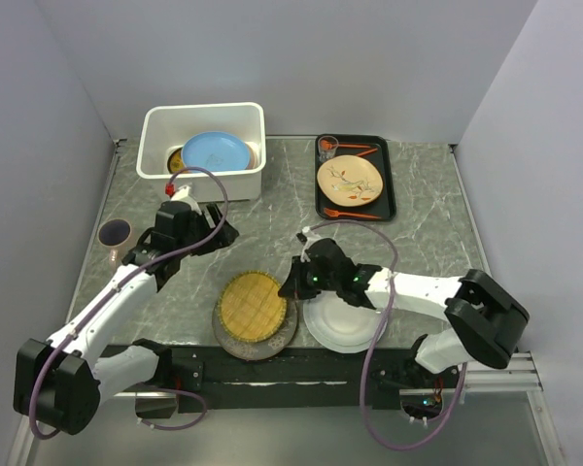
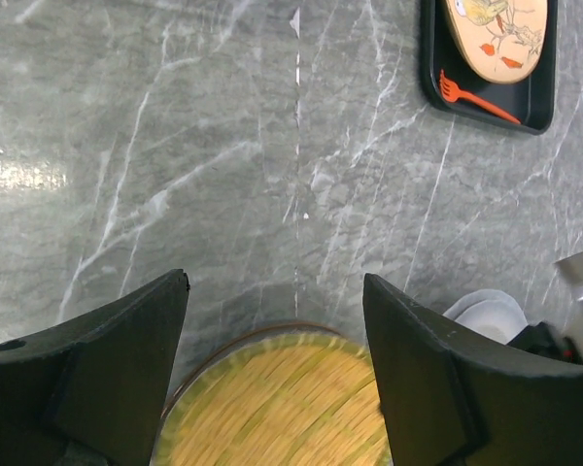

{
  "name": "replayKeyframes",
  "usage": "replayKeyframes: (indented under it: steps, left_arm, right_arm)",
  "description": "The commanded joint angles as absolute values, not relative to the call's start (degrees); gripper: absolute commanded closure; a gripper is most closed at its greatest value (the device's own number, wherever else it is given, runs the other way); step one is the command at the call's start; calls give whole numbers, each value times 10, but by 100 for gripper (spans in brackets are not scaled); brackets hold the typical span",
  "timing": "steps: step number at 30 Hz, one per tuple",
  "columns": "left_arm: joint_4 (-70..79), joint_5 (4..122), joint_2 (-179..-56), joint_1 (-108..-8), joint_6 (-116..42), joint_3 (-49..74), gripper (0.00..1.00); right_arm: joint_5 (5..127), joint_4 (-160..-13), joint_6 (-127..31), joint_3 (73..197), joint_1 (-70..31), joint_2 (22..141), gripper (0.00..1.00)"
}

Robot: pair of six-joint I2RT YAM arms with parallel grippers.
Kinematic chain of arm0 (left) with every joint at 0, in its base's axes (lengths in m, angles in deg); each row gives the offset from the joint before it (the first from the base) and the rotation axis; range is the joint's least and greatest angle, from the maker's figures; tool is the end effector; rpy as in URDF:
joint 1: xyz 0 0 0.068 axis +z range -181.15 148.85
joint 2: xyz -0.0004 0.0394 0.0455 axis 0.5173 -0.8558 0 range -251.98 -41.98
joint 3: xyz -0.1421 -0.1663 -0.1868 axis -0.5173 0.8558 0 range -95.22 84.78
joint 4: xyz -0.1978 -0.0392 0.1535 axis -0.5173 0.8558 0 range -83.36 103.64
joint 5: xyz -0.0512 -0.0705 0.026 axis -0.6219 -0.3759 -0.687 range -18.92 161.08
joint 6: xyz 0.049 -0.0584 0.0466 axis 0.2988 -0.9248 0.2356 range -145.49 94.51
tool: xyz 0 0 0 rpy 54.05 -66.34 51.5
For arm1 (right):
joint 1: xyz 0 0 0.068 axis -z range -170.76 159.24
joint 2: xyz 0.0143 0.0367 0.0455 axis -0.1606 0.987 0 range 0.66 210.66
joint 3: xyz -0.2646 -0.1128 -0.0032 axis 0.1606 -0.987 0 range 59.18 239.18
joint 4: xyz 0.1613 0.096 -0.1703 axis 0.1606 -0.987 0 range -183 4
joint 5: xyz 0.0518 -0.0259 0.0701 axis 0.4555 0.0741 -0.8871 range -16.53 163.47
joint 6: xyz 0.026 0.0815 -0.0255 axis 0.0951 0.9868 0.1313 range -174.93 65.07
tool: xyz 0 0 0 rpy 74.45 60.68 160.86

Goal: Place the plates into the plastic bin on the countertop
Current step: Pick up the plate at the center of the board.

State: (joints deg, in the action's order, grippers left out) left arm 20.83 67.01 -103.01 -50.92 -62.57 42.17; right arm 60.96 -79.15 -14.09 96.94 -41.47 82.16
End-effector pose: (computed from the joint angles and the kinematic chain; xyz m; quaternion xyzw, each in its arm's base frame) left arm 0.2402 -0.0923 0.2573 -0.1151 0.8693 -0.2558 0.4071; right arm 0.1844 0.2527 0.1786 -0.1251 0.8817 0.3865 0.2401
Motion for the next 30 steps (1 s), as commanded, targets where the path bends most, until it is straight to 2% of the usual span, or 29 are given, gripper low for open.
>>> replayKeyframes:
  steps: [1, 17, 30]
  left_arm:
    - [163, 634, -1012, -512, -618, 443, 22]
    - [32, 509, -992, -511, -634, 536, 24]
    - [-56, 435, -997, -511, -650, 588, 27]
  right_arm:
    - [605, -763, -138, 950, -387, 771, 100]
    - [537, -734, -126, 891, -270, 640, 100]
    - [496, -713, -108, 866, -221, 581, 100]
